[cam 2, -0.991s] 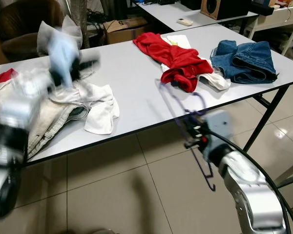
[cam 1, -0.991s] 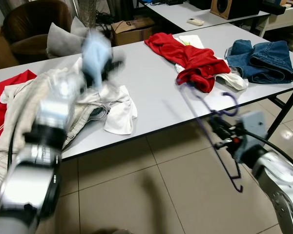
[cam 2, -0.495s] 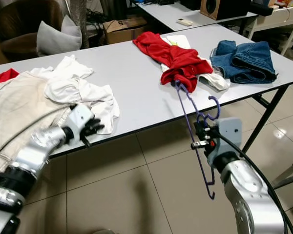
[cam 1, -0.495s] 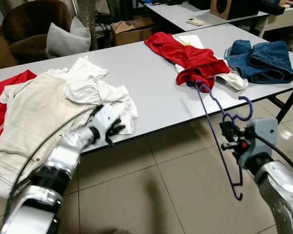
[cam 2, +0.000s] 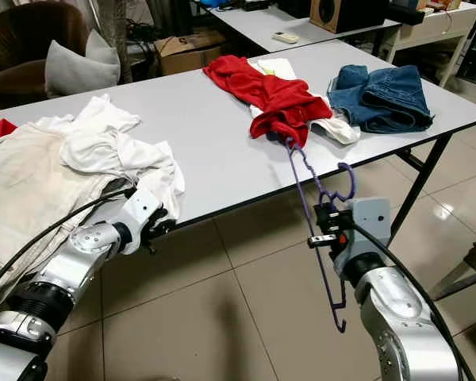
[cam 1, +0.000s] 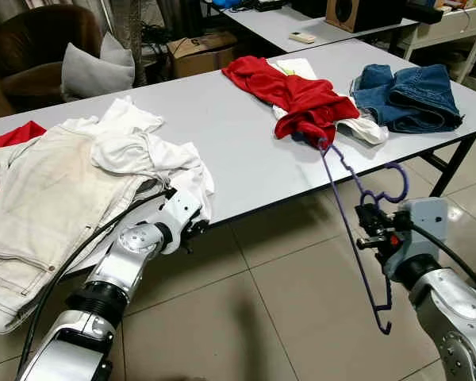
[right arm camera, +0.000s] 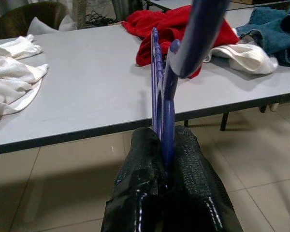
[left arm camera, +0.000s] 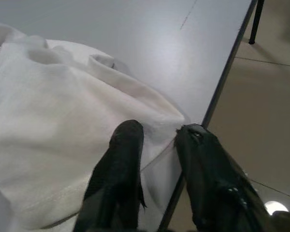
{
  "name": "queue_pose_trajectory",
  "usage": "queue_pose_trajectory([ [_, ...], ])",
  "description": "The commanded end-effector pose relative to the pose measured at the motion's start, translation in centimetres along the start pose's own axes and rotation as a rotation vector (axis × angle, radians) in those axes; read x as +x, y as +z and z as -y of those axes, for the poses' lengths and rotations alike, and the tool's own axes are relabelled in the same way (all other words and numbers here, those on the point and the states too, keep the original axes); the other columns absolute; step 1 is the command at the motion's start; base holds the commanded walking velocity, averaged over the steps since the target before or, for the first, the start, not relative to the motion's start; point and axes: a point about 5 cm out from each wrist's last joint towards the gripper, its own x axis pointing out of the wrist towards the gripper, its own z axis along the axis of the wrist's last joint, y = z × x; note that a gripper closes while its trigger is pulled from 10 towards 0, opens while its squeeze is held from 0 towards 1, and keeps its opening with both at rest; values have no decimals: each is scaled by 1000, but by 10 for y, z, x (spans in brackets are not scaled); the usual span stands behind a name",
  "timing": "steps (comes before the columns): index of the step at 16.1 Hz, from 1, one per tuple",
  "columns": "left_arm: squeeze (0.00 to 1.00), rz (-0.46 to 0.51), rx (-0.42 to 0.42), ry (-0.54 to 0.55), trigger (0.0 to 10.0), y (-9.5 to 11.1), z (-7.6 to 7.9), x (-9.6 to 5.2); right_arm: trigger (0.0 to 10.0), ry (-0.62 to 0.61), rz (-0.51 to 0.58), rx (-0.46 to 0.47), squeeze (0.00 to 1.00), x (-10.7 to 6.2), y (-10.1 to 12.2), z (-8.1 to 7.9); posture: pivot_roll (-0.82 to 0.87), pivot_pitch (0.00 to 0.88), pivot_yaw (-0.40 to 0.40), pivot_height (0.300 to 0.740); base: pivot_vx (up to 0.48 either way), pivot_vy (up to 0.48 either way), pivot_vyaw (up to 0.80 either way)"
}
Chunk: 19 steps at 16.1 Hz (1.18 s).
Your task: Hang hanger
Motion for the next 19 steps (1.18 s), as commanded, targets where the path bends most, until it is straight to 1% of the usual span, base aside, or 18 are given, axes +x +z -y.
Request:
queue_pose_trajectory([
  [1, 0, -54, -24, -38, 314, -13, 8, 1, 10000, 17, 26, 1, 0, 1, 7, -5, -96, 0, 106, 740, 0, 0, 0],
  [2, 0, -54, -27, -37, 0, -13, 8, 2, 10000, 16, 25, 1, 0, 1, 7, -5, -94, 0, 106, 740, 0, 0, 0],
  [5, 0, -54, -26, -32, 0, -14, 7, 2, 10000, 9, 25, 1, 0, 3, 7, -4, -88, 0, 104, 740, 0, 0, 0],
  [8, 0, -49, -12, 2, 0, -12, 1, 1, 10000, 2, 27, -1, 0, 4, 7, -3, -83, 0, 103, 740, 0, 0, 0],
  [10, 0, -30, -19, 29, 0, -9, -4, 1, 10000, -3, 29, -1, 0, 5, 8, -2, -80, 0, 100, 740, 0, 0, 0],
  [11, 0, 9, -38, 47, 0, -3, -8, 0, 10000, -6, 31, 1, 0, 6, 9, -2, -79, 0, 100, 740, 0, 0, 0],
  [12, 0, 97, -138, 58, 0, 12, -13, 0, 10000, -5, 34, 1, 0, 6, 9, -1, -77, 0, 96, 740, 0, 0, 0],
  [13, 0, 166, -207, 63, 0, 25, -18, -1, 10000, 4, 37, -2, 0, 6, 9, -2, -75, 0, 94, 740, 0, 0, 0],
  [14, 0, 310, -311, 66, 0, 54, -30, -7, 10000, 36, 41, -17, 0, 5, 10, -4, -72, 0, 92, 740, 0, 0, 0],
  [15, 0, 454, -380, 67, 0, 87, -46, -17, 10000, 69, 45, -27, 0, 4, 10, -7, -69, 0, 89, 740, 0, 0, 0],
  [16, 0, 568, -402, 66, 0, 114, -59, -28, 10000, 83, 48, -29, 0, 5, 10, -8, -67, 0, 89, 740, 0, 0, 0],
  [18, 0, 754, -449, 75, 0, 157, -80, -51, 10000, 97, 58, -32, 0, 6, 11, -11, -62, 0, 88, 740, 0, 0, 0],
  [19, 0, 822, -466, 76, 0, 172, -88, -61, 10000, 102, 64, -31, 0, 7, 12, -12, -57, 0, 89, 740, 0, 0, 0],
])
